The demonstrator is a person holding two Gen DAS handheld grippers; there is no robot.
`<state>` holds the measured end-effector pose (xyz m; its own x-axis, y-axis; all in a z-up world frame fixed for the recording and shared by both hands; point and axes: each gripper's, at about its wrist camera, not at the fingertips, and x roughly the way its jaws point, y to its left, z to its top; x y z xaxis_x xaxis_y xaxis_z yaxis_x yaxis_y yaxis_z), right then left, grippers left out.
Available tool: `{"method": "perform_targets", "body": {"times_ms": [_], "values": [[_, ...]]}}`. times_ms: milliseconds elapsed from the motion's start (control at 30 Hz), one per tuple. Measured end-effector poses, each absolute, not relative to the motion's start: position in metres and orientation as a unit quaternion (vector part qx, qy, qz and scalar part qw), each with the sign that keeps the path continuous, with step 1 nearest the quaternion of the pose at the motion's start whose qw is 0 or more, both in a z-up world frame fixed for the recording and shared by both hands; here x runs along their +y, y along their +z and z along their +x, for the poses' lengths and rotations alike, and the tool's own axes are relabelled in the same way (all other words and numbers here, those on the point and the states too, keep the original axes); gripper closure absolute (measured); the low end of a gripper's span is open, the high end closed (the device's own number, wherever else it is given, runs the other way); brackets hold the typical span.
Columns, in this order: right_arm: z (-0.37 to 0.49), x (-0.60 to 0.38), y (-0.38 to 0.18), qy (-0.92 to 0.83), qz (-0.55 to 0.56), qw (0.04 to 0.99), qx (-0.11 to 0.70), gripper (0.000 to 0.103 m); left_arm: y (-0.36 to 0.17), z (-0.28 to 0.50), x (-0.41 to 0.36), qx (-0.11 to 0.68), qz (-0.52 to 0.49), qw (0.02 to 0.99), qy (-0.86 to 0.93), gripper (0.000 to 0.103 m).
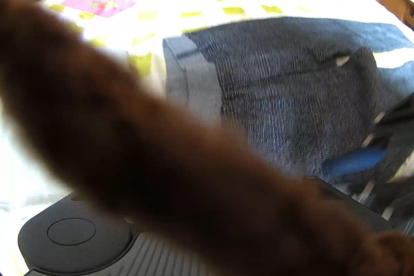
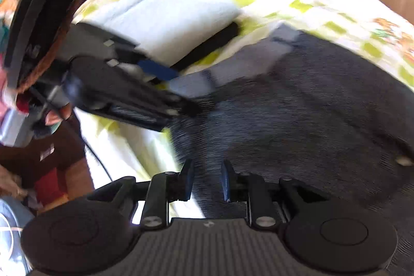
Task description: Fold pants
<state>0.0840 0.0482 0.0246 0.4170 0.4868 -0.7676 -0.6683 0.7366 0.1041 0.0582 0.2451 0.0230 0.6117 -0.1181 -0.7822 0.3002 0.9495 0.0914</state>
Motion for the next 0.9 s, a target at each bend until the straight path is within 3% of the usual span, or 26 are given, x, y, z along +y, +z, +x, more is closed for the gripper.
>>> {"method": "perform_targets", "body": {"times_ms": [300, 600, 767, 900], "values": [[0.088, -0.195, 0.046, 0.073, 0.032, 0.911, 0.404, 0.064, 0.045, 0.051, 0.11, 0.384, 0.121, 0.889, -0.218, 0.052], [0.004, -0.435, 0.023, -0.198, 0.174, 0.881, 0.394, 0.06, 0.011, 0.055, -0.096, 0.382, 0.149, 0.829, -0.38, 0.051], [-0.024, -0.499, -0.007, -0.253, 0.299, 0.841, 0.373, 0.059, -0.012, 0.044, -0.151, 0.386, 0.175, 0.802, -0.421, 0.051], [-0.018, -0.516, -0.015, -0.254, 0.337, 0.839, 0.344, 0.056, -0.025, 0.046, -0.17, 0.397, 0.179, 0.796, -0.42, 0.051]]}}
